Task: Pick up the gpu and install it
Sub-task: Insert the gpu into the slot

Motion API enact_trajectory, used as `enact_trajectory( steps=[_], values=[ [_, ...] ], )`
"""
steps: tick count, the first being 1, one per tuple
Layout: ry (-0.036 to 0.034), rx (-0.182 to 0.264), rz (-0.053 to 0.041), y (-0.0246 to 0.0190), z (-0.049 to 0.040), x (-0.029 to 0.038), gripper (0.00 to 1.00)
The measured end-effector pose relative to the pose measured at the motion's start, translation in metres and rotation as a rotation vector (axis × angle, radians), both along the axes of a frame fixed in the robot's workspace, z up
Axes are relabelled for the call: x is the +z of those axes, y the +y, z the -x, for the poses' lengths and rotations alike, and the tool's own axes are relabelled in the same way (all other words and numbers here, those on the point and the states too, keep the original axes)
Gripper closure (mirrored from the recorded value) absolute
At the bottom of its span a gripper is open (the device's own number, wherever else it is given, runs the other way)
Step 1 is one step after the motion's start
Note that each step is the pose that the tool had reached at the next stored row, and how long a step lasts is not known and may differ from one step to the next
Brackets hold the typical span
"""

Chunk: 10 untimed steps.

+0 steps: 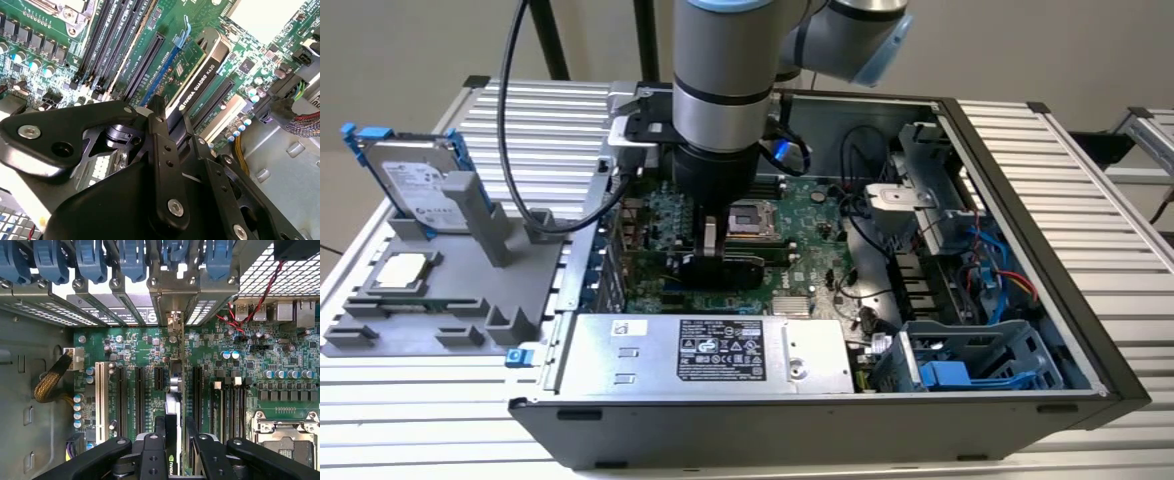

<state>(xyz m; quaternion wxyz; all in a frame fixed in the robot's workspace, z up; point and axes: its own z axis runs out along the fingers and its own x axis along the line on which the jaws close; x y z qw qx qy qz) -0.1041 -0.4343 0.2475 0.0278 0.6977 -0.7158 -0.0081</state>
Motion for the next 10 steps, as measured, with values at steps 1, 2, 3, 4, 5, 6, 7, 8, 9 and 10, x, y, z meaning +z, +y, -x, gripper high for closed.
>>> enact_trajectory(
  steps=[1, 2, 3, 4, 5, 6, 7, 8, 9, 10],
  values=[
    [-0.0005, 0.000, -0.0006, 0.0001, -0.0001, -0.0002, 1.00],
    [-0.0018, 0.000, -0.0026, 0.0002, -0.0002, -0.0012, 0.00],
    [-0.0009, 0.000, -0.0015, 0.0002, -0.0001, -0.0008, 0.00],
    [-0.0004, 0.000, -0.0007, 0.0001, -0.0001, -0.0005, 0.00],
    [0.0000, 0.000, 0.0000, 0.0000, 0.0000, -0.0002, 0.00],
    [0.0000, 0.000, 0.0001, 0.0000, 0.0000, -0.0002, 0.00],
    [0.0000, 0.000, 0.0000, 0.0000, 0.0000, -0.0002, 0.00],
    [0.0001, 0.000, 0.0001, 0.0000, 0.0000, -0.0002, 0.00],
    [0.0000, 0.000, 0.0000, 0.0000, 0.0000, -0.0003, 0.00],
    [0.0001, 0.000, 0.0001, 0.0000, 0.0000, -0.0002, 0.00]
  ],
)
